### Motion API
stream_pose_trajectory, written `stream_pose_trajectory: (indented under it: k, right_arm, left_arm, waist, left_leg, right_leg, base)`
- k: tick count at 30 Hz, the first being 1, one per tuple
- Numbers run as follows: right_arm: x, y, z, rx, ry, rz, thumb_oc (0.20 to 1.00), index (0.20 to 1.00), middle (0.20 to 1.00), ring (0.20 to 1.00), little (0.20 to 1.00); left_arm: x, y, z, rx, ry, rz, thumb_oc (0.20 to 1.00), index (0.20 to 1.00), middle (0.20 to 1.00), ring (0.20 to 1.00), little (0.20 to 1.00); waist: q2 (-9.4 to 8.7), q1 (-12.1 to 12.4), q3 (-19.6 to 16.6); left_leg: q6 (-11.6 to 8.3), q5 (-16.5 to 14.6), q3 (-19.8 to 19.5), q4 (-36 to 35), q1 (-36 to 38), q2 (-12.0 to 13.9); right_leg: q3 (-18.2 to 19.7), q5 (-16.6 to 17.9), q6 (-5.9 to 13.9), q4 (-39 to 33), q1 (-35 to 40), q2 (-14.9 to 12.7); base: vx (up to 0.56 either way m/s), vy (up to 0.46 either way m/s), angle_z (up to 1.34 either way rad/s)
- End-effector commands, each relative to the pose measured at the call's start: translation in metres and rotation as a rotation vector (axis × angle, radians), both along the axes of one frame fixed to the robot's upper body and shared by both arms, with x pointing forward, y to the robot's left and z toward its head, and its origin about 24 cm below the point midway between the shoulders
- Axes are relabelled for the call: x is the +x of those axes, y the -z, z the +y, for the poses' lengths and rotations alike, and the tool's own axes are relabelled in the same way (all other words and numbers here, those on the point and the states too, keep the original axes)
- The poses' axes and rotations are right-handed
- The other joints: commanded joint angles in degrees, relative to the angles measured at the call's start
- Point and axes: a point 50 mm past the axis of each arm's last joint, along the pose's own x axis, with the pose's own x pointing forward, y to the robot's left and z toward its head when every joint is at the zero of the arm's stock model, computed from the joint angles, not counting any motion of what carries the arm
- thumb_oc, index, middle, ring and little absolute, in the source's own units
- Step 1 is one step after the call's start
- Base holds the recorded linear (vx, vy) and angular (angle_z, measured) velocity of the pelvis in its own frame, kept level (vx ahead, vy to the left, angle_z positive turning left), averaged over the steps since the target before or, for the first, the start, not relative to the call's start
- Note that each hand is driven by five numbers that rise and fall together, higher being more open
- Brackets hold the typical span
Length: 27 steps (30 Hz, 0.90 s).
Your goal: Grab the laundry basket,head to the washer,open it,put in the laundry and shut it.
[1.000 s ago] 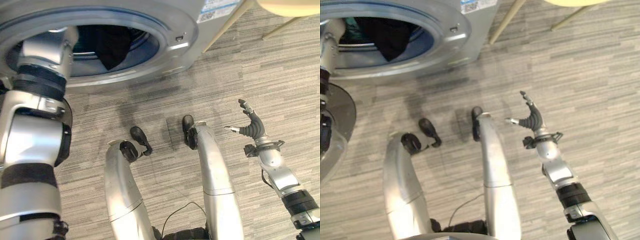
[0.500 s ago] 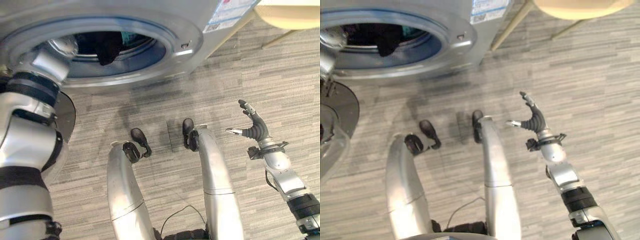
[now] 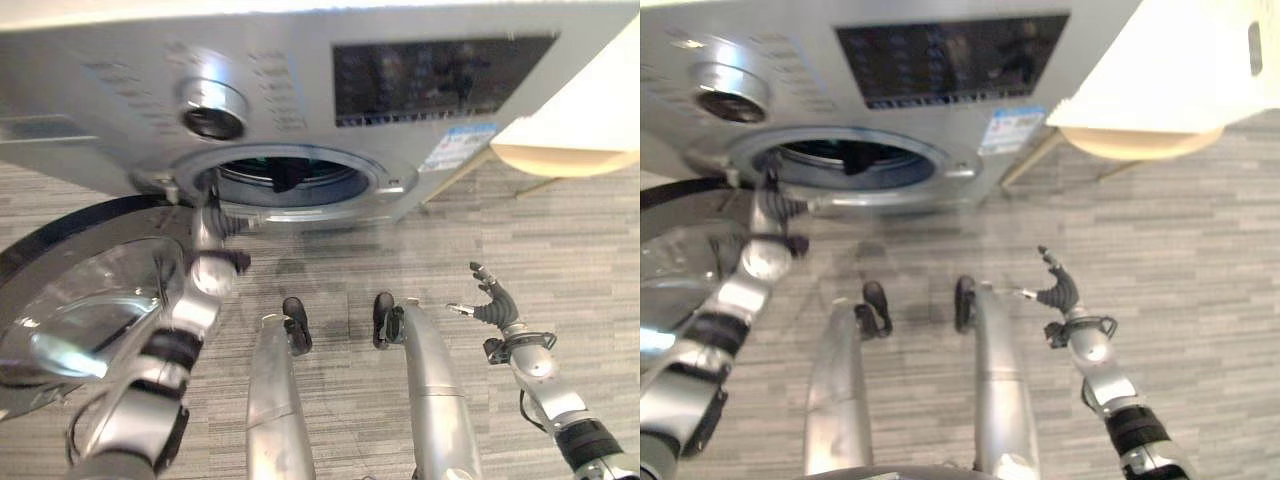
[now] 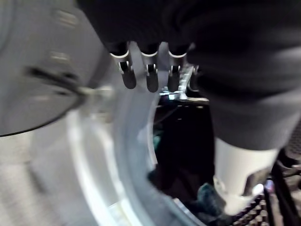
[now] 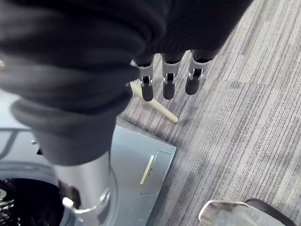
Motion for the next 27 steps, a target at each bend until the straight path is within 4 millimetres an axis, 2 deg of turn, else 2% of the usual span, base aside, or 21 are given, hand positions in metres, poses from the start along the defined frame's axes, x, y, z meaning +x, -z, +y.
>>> stream_pose_trajectory:
  k: [1,4,6,7,8,9,10,13,17,19,21,24,27]
  right_arm:
    - [0.004,-0.008,-0.007,-0.057,0.021,-0.033,1.000,1.000,1.000,1.000,1.000]
    - [-0.004,0.010,-0.015,-0.045,0.063,0.046,1.000,1.000,1.000,1.000,1.000]
    - [-0.012,0.022,-0.018,-0.041,0.081,0.098,1.000,1.000,1.000,1.000,1.000]
    - [-0.012,0.022,-0.018,-0.041,0.081,0.098,1.000,1.000,1.000,1.000,1.000]
    - [-0.018,0.035,-0.018,-0.041,0.095,0.156,1.000,1.000,1.000,1.000,1.000]
    - [-0.020,0.039,-0.018,-0.029,0.104,0.168,1.000,1.000,1.000,1.000,1.000]
    - [-0.023,0.043,-0.019,-0.025,0.105,0.185,1.000,1.000,1.000,1.000,1.000]
    - [-0.035,0.057,-0.021,-0.018,0.125,0.253,1.000,1.000,1.000,1.000,1.000]
    - [-0.050,0.071,-0.026,-0.016,0.160,0.324,1.000,1.000,1.000,1.000,1.000]
    - [-0.053,0.074,-0.027,-0.012,0.165,0.341,1.000,1.000,1.000,1.000,1.000]
    - [-0.061,0.079,-0.028,0.003,0.178,0.369,1.000,1.000,1.000,1.000,1.000]
    - [-0.065,0.083,-0.026,0.006,0.186,0.384,1.000,1.000,1.000,1.000,1.000]
    - [-0.061,0.081,-0.022,0.006,0.180,0.375,1.000,1.000,1.000,1.000,1.000]
  left_arm:
    - [-0.001,-0.014,-0.008,-0.086,0.094,-0.083,1.000,1.000,1.000,1.000,1.000]
    - [-0.029,0.031,-0.011,-0.186,0.088,0.045,1.000,1.000,1.000,1.000,1.000]
    - [-0.048,0.054,-0.005,-0.191,0.060,0.122,1.000,1.000,1.000,1.000,1.000]
    - [-0.048,0.054,-0.005,-0.191,0.060,0.121,1.000,1.000,1.000,1.000,1.000]
    - [-0.064,0.076,-0.004,-0.259,0.017,0.198,1.000,1.000,1.000,1.000,1.000]
    - [-0.072,0.085,-0.001,-0.260,-0.002,0.230,1.000,1.000,1.000,1.000,1.000]
    - [-0.080,0.094,0.000,-0.254,-0.008,0.269,1.000,1.000,1.000,1.000,1.000]
    - [-0.102,0.116,0.003,-0.245,-0.032,0.371,1.000,1.000,1.000,1.000,1.000]
    - [-0.124,0.134,0.008,-0.246,-0.069,0.458,1.000,1.000,1.000,1.000,1.000]
    - [-0.126,0.136,0.009,-0.254,-0.076,0.473,1.000,1.000,1.000,1.000,1.000]
    - [-0.138,0.144,0.010,-0.224,-0.065,0.527,1.000,1.000,1.000,1.000,1.000]
    - [-0.143,0.148,0.009,-0.200,-0.057,0.558,1.000,1.000,1.000,1.000,1.000]
    - [-0.138,0.143,0.013,-0.169,-0.058,0.540,1.000,1.000,1.000,1.000,1.000]
  waist:
    - [-0.20,0.0,0.2]
    - [-0.46,0.9,0.1]
    - [-0.73,1.5,0.1]
    - [-0.74,1.5,0.2]
    - [-0.72,1.9,-0.6]
    - [-0.84,2.0,-0.6]
    - [-1.11,2.1,-1.1]
    - [-1.25,2.4,-3.0]
    - [-1.35,2.2,-6.6]
    - [-1.42,2.2,-7.5]
    - [-1.61,2.1,-9.6]
    - [-1.74,2.1,-10.1]
    - [-2.06,2.1,-8.8]
  left_leg:
    - [0.25,-2.6,-1.0,-4.9,9.6,0.1]
    - [-0.14,0.2,-0.5,-14.1,19.3,-1.6]
    - [-0.42,2.1,-0.2,-20.5,26.0,-2.7]
    - [-0.42,2.2,-0.1,-20.5,26.1,-2.7]
    - [-0.84,4.2,0.0,-26.6,31.8,-3.7]
    - [-0.93,5.2,0.2,-29.8,35.0,-4.2]
    - [-0.72,7.6,0.9,-33.0,36.9,-4.5]
    - [-1.04,9.9,1.4,-41.0,44.5,-5.2]
    - [-0.94,11.7,2.2,-49.6,52.6,-6.3]
    - [-0.92,12.1,2.2,-50.9,53.8,-6.6]
    - [-0.63,12.2,2.6,-54.1,57.2,-7.8]
    - [-0.34,12.5,3.1,-56.1,58.8,-8.4]
    - [0.25,13.5,3.6,-57.0,57.9,-8.6]
  right_leg:
    - [2.5,4.1,5.22,-12.9,9.7,-0.6]
    - [1.3,6.7,5.99,-20.9,19.5,-0.8]
    - [0.4,8.7,6.65,-27.0,26.3,-1.0]
    - [0.4,8.8,6.65,-27.0,26.4,-1.0]
    - [-0.6,10.6,7.18,-32.7,32.0,-0.9]
    - [-0.8,11.7,7.46,-35.4,35.1,-0.8]
    - [-1.5,14.0,7.44,-38.7,37.3,-1.0]
    - [-2.2,16.4,8.59,-45.8,44.1,-0.9]
    - [-2.6,18.8,9.86,-54.1,51.8,-0.6]
    - [-2.6,19.5,10.05,-55.6,52.9,-0.7]
    - [-1.9,20.7,10.68,-59.0,55.7,-0.6]
    - [-1.6,22.0,11.39,-60.5,56.4,-0.9]
    - [-0.1,23.7,12.22,-57.9,53.5,-0.9]
  base:
    - [0.01,0.045,0.15]
    - [0.04,0.030,0.19]
    - [0.05,0.015,0.17]
    - [0.10,0.021,0.17]
    - [0.10,0.024,0.14]
    - [0.07,0.037,0.08]
    - [0.05,0.040,0.06]
    - [0.11,0.051,0.06]
    - [0.16,0.074,-0.03]
    - [0.12,0.088,0.00]
    - [0.14,0.133,0.03]
    - [0.00,0.097,-0.04]
    - [-0.21,0.095,-0.14]
